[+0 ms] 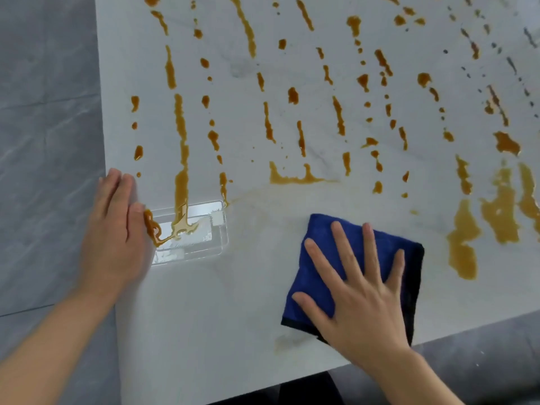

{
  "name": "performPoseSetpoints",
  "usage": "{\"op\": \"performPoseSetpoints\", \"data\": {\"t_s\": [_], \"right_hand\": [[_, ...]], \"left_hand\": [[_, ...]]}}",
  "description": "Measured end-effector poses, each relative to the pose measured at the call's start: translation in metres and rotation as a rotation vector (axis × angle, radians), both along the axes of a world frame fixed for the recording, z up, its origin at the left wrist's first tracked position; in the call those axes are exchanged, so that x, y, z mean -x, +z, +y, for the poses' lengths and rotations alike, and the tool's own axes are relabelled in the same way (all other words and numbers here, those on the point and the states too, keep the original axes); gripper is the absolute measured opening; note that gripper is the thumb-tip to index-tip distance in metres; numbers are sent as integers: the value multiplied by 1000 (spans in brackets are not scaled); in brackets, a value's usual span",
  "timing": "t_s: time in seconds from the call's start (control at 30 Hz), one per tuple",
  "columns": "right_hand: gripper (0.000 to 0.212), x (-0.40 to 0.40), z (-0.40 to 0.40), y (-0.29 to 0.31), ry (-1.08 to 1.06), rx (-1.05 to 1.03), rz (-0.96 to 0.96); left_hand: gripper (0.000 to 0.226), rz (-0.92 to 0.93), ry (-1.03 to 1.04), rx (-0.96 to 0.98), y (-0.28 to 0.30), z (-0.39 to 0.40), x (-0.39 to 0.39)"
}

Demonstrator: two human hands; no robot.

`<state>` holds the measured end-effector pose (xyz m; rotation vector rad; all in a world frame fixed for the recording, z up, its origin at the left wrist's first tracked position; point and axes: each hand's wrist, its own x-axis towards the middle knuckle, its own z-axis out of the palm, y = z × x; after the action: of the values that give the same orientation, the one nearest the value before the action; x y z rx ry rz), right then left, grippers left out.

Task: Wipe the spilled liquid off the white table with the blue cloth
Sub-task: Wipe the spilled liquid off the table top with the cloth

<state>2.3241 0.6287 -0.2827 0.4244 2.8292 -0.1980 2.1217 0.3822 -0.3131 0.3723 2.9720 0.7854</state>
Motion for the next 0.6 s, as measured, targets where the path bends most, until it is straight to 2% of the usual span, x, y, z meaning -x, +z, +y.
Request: {"op": "performPoseSetpoints", "data": {"t_s": [0.07, 0.2, 0.3, 0.43, 0.6], "right_hand": [[70, 10, 19, -1, 0, -12, 20], [68, 22, 61, -4, -225, -72, 17], [67, 16, 55, -4, -280, -54, 1], [75, -1, 5, 3, -144, 18, -2], [71, 19, -60, 1, 134, 85, 55]], "left_hand": [[48, 14, -9, 3, 1, 1, 1], [47, 0, 4, 23, 2, 1, 1], [46, -3, 11, 15, 2, 2, 1], [46, -10, 6, -6, 2, 2, -1], [47, -10, -1, 12, 5, 2, 0]]}}
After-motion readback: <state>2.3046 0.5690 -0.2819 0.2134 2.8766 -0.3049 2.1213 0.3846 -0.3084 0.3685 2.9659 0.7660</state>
